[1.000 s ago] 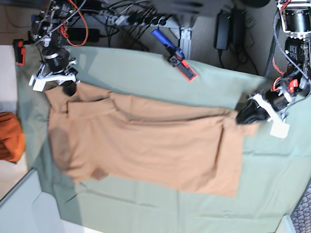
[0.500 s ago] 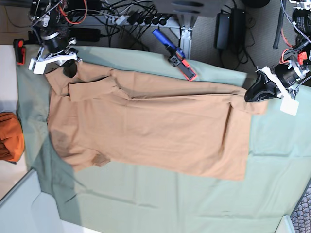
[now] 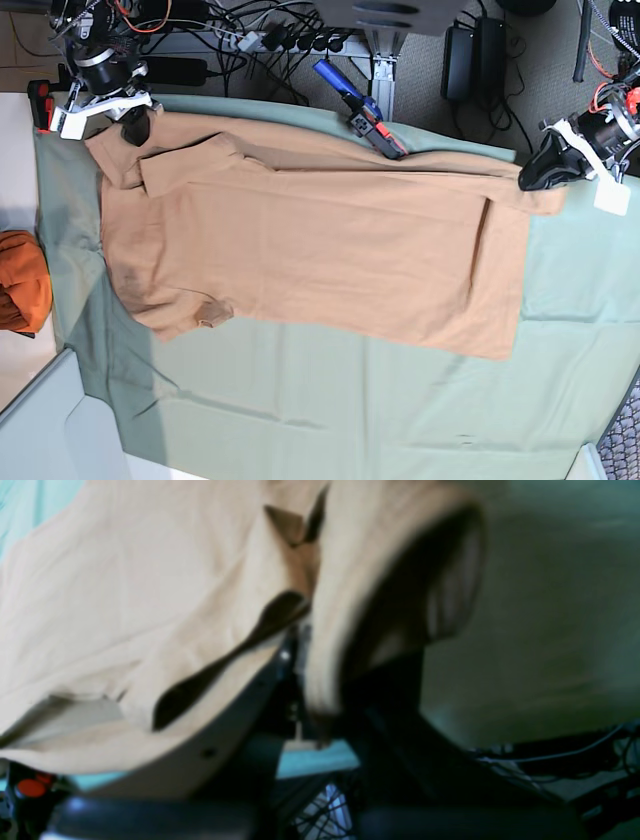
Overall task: Fold the T-shirt properly
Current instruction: 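Pull the shirt with both grippers to straighten it on the cloth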
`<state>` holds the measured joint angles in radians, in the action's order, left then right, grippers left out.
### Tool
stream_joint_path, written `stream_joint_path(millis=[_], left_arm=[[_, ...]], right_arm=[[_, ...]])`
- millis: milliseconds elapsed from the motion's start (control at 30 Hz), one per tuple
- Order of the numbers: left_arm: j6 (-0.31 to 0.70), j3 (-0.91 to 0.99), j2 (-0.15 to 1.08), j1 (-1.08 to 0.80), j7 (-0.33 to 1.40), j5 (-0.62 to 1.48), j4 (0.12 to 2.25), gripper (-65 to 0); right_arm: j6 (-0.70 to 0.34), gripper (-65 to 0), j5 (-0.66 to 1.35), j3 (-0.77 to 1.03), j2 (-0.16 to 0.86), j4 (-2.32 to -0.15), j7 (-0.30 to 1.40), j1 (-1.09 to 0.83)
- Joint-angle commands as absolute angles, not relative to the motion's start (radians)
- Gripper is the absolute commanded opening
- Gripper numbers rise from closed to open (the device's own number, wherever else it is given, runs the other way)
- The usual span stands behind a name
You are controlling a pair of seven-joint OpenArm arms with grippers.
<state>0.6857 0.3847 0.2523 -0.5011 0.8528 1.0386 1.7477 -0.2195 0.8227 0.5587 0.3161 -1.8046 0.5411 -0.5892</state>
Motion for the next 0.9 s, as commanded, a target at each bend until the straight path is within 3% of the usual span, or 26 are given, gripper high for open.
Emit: stream_joint_path(millis=[0, 100, 133, 233, 267, 333, 400, 433, 867], left_arm=[[0.698, 0.392, 0.264, -0.502, 0.835, 1.062, 1.766, -65.0], [0.698, 0.392, 0.264, -0.502, 0.825, 1.061, 1.766, -65.0], [0.698, 0.392, 0.264, -0.502, 0.818, 1.059, 1.766, -61.6], [0.698, 0.392, 0.264, -0.502, 0.806, 1.026, 1.766, -42.6], [0.698, 0.392, 0.264, -0.504, 0.804, 1.016, 1.766, -37.3], [0.698, 0.392, 0.264, -0.511, 0.799, 1.012, 1.766, -30.3], [0.698, 0.396, 0.264, -0.519, 0.793, 1.012, 1.766, -29.2], [0.698, 0.405, 0.264, -0.519, 0.793, 1.013, 1.766, -29.2], [0.698, 0.542, 0.296, -0.466, 0.744, 1.008, 1.853, -29.3]], right_arm=[[-0.304, -65.0, 0.826, 0.572, 0.332, -1.821, 0.52, -0.593], [-0.303, -65.0, 0.802, 0.572, 0.332, -1.821, 0.519, -0.593], [-0.303, -65.0, 0.791, 0.572, 0.332, -1.821, 0.518, -0.593], [-0.303, -65.0, 0.766, 0.572, 0.332, -1.821, 0.52, -0.593], [-0.303, -60.4, 0.765, 0.572, 0.332, -1.821, 0.52, -0.593], [-0.304, -39.8, 0.759, 0.572, 0.332, -1.821, 0.521, -0.593], [-0.303, -25.6, 0.74, 0.572, 0.332, -1.821, 0.521, -0.593], [-0.303, -22.7, 0.737, 0.572, 0.332, -1.821, 0.521, -0.593], [-0.303, -22.4, 0.73, 0.672, 0.332, -1.822, 0.521, -0.593]])
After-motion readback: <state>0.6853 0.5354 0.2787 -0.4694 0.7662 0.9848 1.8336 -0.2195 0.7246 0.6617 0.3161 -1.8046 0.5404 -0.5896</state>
